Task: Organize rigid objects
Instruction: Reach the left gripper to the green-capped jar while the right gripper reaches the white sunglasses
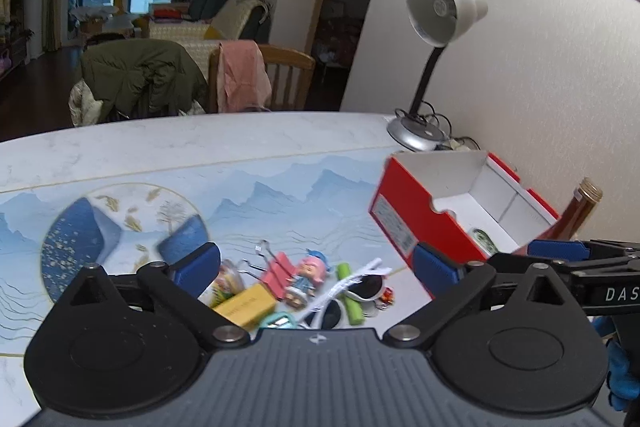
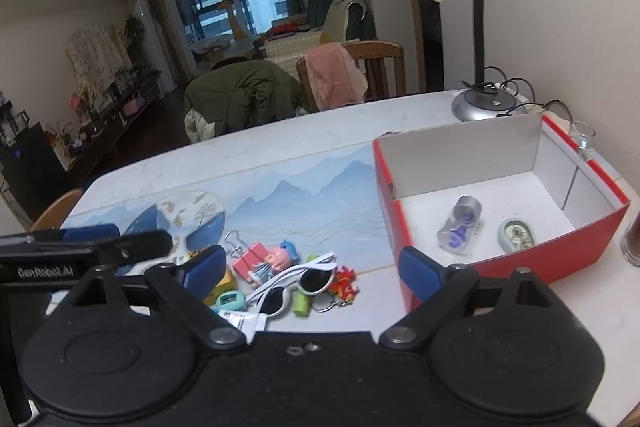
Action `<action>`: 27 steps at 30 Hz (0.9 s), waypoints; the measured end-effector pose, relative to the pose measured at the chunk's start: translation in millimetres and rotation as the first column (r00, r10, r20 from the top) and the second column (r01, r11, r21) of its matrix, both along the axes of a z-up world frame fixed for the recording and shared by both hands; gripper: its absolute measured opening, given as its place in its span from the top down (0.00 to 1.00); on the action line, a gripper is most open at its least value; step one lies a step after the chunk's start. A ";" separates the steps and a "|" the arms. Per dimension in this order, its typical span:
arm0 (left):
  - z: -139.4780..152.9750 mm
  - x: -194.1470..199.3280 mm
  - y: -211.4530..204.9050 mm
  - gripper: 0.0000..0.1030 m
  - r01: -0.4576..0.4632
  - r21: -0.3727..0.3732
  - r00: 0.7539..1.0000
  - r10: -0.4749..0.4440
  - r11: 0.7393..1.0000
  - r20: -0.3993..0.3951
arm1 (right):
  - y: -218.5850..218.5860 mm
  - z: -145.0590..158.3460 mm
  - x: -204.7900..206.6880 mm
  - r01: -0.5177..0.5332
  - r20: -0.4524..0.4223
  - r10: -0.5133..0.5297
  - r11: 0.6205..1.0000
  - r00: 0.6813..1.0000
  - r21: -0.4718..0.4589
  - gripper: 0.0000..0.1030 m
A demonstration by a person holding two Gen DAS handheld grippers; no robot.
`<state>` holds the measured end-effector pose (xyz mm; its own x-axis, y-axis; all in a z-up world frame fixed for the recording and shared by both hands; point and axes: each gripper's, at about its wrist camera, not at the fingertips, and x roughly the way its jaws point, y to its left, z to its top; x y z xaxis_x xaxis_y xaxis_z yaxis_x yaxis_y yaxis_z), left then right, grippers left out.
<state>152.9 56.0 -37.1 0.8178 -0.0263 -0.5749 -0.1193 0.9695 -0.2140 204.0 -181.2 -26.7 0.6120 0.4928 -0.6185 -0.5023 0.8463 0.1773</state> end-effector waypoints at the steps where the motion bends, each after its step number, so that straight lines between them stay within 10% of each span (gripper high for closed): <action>1: -2.5 -1.4 5.2 0.00 -0.006 0.002 1.000 0.006 1.000 -0.001 | 3.7 -1.1 -2.1 -0.004 -0.002 0.004 1.000 1.000 -0.005 0.10; 27: -89.1 24.6 88.6 0.00 -0.107 0.003 0.989 0.107 0.994 -0.099 | 59.7 -60.0 23.5 -0.068 -0.117 0.053 0.989 0.992 -0.131 0.14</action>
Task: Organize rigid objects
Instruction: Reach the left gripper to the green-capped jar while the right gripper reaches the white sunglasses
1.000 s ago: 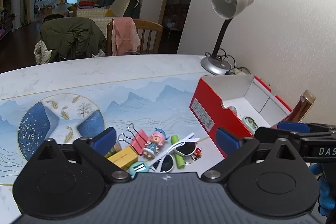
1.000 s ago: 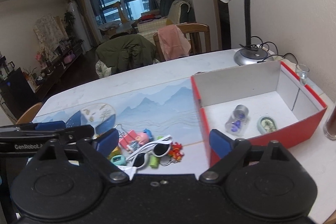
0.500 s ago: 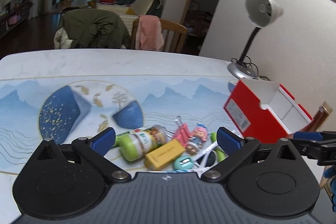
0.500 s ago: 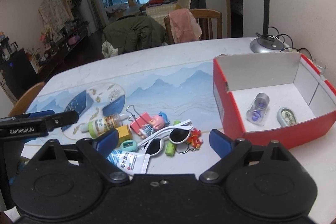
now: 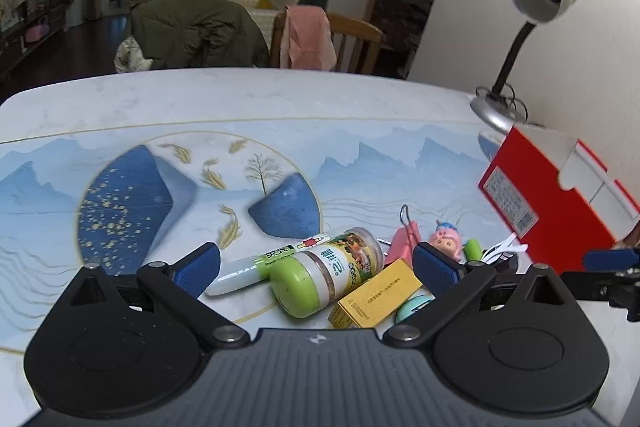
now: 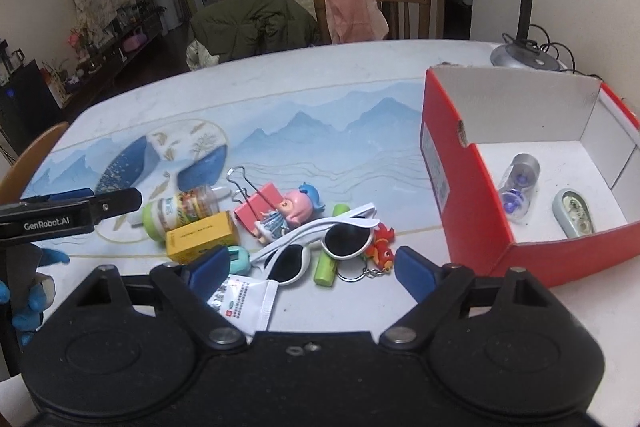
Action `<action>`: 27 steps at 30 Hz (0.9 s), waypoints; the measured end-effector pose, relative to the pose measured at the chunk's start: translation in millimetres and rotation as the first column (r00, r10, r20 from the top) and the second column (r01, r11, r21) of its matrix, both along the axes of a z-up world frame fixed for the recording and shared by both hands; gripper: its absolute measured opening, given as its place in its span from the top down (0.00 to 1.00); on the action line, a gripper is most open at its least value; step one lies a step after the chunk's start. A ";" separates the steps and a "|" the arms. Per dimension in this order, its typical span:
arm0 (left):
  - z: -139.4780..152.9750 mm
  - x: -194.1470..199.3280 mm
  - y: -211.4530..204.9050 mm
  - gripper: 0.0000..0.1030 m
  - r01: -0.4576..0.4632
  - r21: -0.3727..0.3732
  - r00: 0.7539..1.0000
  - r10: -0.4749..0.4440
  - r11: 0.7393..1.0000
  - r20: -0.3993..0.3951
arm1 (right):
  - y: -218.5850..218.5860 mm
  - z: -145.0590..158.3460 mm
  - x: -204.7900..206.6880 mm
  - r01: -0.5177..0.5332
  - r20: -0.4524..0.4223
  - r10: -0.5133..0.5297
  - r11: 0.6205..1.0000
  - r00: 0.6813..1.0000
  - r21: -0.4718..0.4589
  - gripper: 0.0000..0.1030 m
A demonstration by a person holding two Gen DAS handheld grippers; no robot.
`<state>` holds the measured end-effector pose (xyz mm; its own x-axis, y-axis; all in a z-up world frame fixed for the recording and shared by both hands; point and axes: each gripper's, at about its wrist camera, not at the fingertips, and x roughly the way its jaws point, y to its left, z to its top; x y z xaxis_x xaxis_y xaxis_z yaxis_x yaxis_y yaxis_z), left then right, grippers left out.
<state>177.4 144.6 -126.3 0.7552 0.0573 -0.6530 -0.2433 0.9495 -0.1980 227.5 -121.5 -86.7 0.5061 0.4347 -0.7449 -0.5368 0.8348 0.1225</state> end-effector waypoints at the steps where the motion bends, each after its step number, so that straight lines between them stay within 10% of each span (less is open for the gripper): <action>1: -3.5 4.0 0.2 0.00 0.008 0.004 1.000 -0.008 1.000 -0.008 | 1.9 -3.0 4.0 0.000 -0.006 0.000 1.000 1.000 -0.004 0.15; 27: -43.7 57.2 -4.0 0.01 0.146 0.016 0.986 -0.144 0.989 -0.089 | 22.8 -56.9 72.2 0.232 -0.248 -0.220 0.972 0.944 0.021 0.27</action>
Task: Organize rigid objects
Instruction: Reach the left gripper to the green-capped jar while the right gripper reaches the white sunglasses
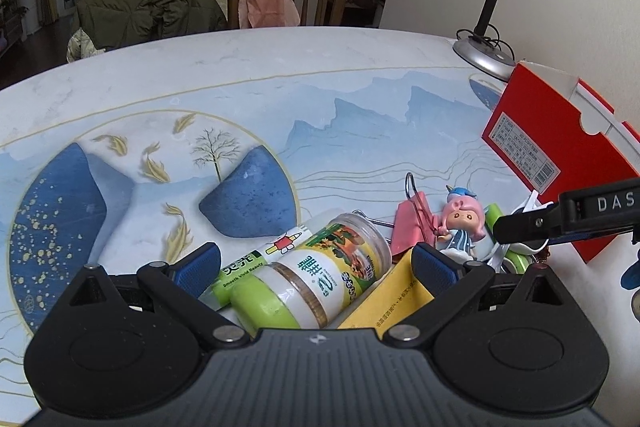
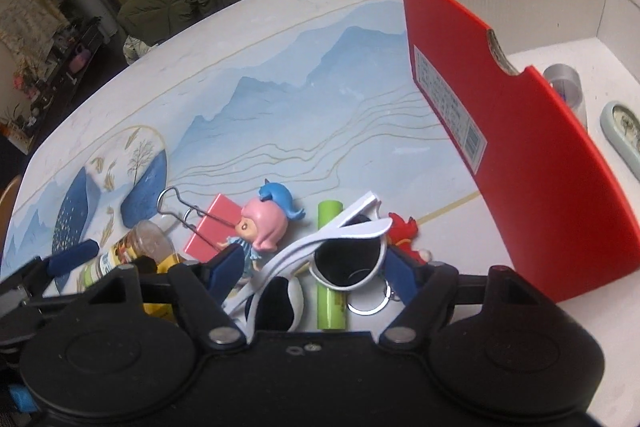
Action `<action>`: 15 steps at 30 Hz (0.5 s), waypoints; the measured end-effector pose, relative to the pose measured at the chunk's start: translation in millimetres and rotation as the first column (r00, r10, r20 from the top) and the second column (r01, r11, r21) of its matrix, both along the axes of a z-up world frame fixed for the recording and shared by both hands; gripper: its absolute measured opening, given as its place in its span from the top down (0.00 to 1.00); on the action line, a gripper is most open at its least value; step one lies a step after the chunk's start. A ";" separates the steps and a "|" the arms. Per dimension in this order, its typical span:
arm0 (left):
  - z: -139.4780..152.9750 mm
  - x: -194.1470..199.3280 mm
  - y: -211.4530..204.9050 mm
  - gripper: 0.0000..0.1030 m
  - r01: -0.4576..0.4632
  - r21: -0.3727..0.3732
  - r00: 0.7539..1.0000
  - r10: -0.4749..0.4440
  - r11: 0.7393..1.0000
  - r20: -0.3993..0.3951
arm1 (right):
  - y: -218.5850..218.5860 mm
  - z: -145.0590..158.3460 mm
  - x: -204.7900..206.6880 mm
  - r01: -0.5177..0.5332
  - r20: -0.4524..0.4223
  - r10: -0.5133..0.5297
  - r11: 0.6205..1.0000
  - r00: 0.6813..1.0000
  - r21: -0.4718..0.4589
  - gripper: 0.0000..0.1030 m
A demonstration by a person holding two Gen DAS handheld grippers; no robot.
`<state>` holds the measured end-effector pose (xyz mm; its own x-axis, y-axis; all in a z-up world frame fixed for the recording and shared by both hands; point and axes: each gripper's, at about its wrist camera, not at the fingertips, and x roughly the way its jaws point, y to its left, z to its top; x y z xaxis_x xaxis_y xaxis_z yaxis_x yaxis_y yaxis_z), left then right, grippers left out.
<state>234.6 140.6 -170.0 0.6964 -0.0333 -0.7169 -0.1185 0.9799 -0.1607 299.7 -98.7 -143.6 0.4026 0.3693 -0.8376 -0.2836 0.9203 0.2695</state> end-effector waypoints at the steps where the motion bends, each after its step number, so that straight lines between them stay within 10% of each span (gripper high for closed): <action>1: -0.7 1.2 0.6 0.01 0.000 -0.003 1.000 0.000 1.000 -0.001 | 0.0 0.0 0.3 0.004 -0.001 -0.004 1.000 1.000 0.002 0.29; 15: 4.6 0.9 -7.4 0.36 0.037 0.014 0.999 -0.037 0.999 0.020 | -0.1 8.2 0.3 0.012 0.035 -0.012 1.000 0.999 -0.011 0.66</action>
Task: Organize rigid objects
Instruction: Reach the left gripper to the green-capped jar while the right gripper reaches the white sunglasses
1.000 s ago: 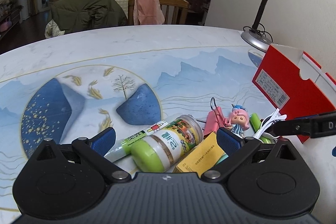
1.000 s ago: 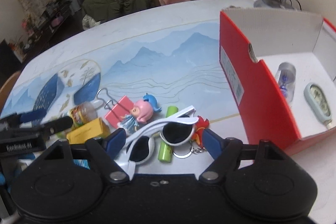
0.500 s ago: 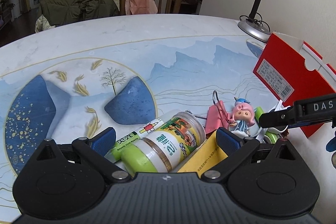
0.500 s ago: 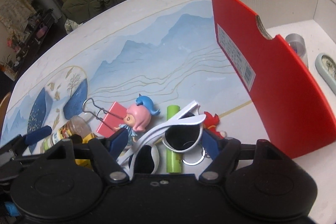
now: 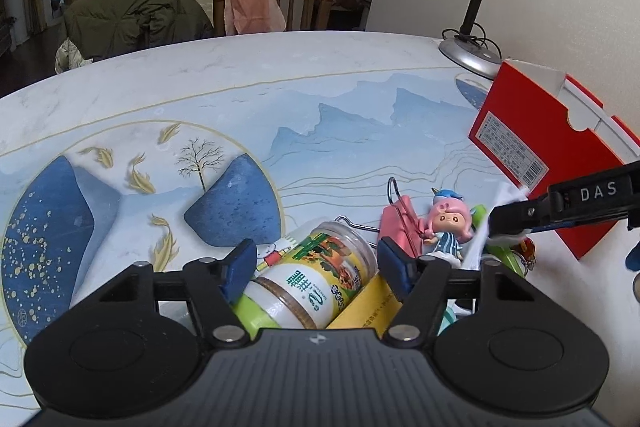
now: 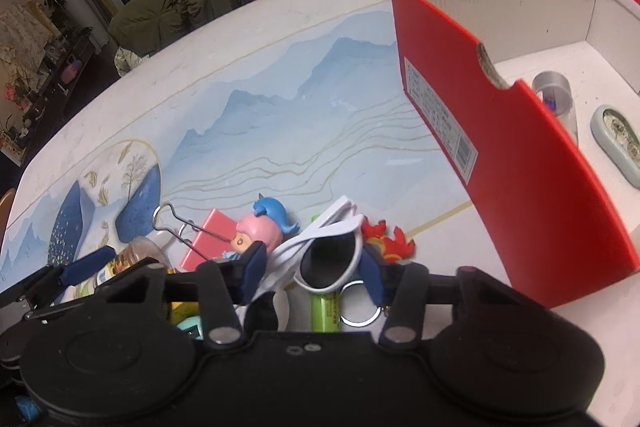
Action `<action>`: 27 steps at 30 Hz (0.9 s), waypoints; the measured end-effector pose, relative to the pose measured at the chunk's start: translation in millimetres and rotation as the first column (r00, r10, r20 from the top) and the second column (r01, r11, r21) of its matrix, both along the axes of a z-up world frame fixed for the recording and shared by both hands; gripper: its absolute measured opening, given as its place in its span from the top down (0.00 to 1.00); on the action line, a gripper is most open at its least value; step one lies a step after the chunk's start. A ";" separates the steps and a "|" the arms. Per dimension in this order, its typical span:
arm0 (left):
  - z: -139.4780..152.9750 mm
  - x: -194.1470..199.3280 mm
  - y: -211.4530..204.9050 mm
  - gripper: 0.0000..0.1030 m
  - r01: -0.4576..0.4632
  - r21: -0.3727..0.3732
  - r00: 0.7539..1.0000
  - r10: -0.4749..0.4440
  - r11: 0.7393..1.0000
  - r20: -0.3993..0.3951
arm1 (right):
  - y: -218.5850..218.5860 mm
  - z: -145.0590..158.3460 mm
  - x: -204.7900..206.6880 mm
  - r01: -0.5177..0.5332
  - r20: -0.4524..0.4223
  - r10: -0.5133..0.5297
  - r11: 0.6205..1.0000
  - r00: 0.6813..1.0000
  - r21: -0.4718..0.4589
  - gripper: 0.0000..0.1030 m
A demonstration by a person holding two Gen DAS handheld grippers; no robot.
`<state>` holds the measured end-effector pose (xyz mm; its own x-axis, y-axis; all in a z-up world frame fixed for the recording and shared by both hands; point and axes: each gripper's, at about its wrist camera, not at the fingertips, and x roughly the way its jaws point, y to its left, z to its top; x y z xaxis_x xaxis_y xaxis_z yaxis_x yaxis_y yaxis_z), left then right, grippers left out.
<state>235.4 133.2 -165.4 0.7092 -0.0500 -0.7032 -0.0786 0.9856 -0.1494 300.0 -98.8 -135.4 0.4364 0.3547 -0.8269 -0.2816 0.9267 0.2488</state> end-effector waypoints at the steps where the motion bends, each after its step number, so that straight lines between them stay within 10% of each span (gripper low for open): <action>1: 0.5 -0.7 -1.2 0.41 0.004 0.007 1.000 -0.004 1.000 0.004 | -0.3 -0.5 0.6 -0.001 -0.008 0.001 1.000 1.000 0.002 0.77; 11: 5.0 -4.7 -3.3 0.49 0.014 0.028 1.000 -0.013 1.000 -0.005 | -3.2 -1.5 -3.0 -0.020 -0.035 0.021 0.999 0.999 0.045 0.87; 18: 4.4 -6.5 -0.2 0.49 0.018 0.021 1.000 -0.018 1.000 -0.009 | 8.8 -0.3 -12.7 -0.101 -0.059 0.105 0.993 0.993 0.058 0.61; 27: 0.3 -3.9 3.4 0.47 0.031 0.009 0.999 -0.030 0.999 -0.018 | 34.7 -12.9 -13.0 -0.214 -0.068 0.213 0.977 0.975 -0.020 0.59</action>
<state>231.5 136.6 -165.1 0.6947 -0.0651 -0.7164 -0.0512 0.9889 -0.1395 287.1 -64.2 -148.3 0.2979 0.4113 -0.8614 -0.4577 0.8534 0.2492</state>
